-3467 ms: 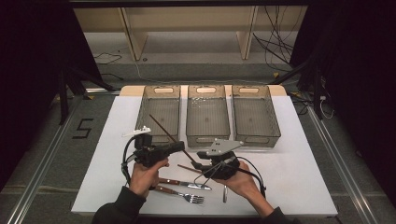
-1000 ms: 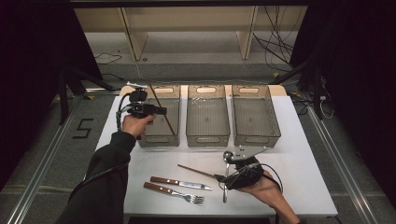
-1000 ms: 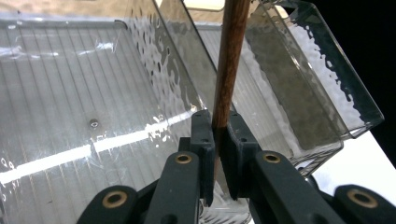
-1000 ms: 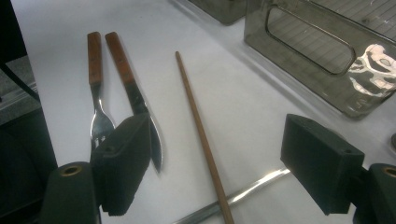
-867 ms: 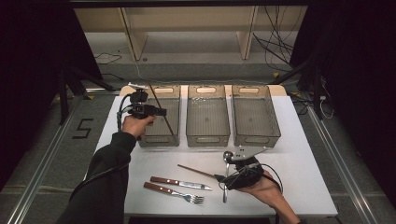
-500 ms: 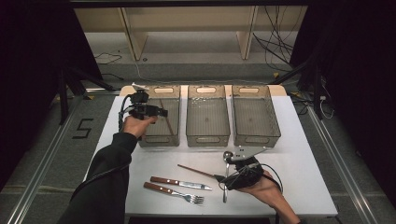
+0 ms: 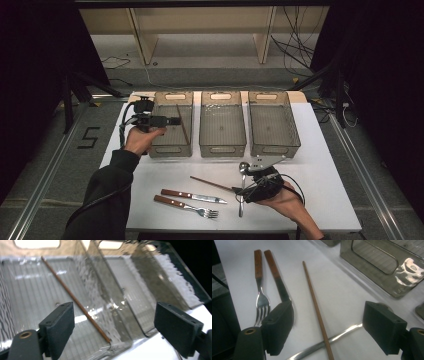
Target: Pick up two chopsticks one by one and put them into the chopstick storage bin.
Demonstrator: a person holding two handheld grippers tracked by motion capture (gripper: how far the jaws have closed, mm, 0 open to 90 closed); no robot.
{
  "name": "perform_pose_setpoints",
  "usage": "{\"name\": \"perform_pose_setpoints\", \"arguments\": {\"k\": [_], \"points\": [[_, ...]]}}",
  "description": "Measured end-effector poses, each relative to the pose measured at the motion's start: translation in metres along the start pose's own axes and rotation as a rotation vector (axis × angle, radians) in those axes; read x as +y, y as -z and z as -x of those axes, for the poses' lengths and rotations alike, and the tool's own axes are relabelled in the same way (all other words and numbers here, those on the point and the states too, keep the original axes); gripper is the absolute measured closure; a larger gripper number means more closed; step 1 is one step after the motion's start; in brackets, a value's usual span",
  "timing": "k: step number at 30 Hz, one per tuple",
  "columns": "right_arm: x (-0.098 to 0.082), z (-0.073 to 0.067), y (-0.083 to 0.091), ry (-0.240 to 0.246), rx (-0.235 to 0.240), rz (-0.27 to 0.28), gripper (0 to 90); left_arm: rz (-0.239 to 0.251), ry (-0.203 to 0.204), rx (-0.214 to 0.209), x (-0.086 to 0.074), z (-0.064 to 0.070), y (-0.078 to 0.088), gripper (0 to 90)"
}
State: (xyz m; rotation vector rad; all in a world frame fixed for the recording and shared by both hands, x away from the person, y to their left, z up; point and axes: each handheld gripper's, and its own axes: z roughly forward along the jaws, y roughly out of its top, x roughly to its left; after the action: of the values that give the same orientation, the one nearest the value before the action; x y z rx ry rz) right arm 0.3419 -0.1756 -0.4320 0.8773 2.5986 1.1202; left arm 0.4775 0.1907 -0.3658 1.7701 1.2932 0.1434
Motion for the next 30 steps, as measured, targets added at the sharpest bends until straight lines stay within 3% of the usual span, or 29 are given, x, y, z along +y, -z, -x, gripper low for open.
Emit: {"name": "perform_pose_setpoints", "arguments": {"k": [3, 5, 8, 12, 19, 22, 30], "points": [[0.001, 0.000, 0.001, 0.008, -0.005, -0.024, 25.1, 0.028, -0.021, -0.025, -0.006, 0.005, 0.009, 15.9], [0.001, 0.001, 0.001, 0.016, -0.013, -0.043, 25.1, 0.054, -0.057, -0.055, -0.017, 0.012, 0.020, 15.9], [0.001, 0.002, 0.001, 0.014, -0.020, -0.074, 25.6, 0.085, -0.077, -0.089, -0.030, 0.016, 0.031, 15.9], [0.001, 0.004, 0.000, 0.019, -0.026, -0.123, 26.7, 0.086, -0.121, -0.113, -0.047, 0.020, 0.039, 15.9], [0.001, 0.006, -0.003, 0.058, -0.038, -0.230, 30.1, 0.112, -0.142, -0.146, -0.073, 0.027, 0.046, 15.9], [0.000, 0.006, -0.006, 0.071, -0.038, -0.262, 32.7, 0.109, -0.162, -0.140, -0.080, 0.029, 0.048, 15.9], [-0.002, 0.007, -0.008, 0.081, -0.019, -0.332, 41.1, 0.130, -0.154, -0.148, -0.099, 0.030, 0.047, 15.9]]}}
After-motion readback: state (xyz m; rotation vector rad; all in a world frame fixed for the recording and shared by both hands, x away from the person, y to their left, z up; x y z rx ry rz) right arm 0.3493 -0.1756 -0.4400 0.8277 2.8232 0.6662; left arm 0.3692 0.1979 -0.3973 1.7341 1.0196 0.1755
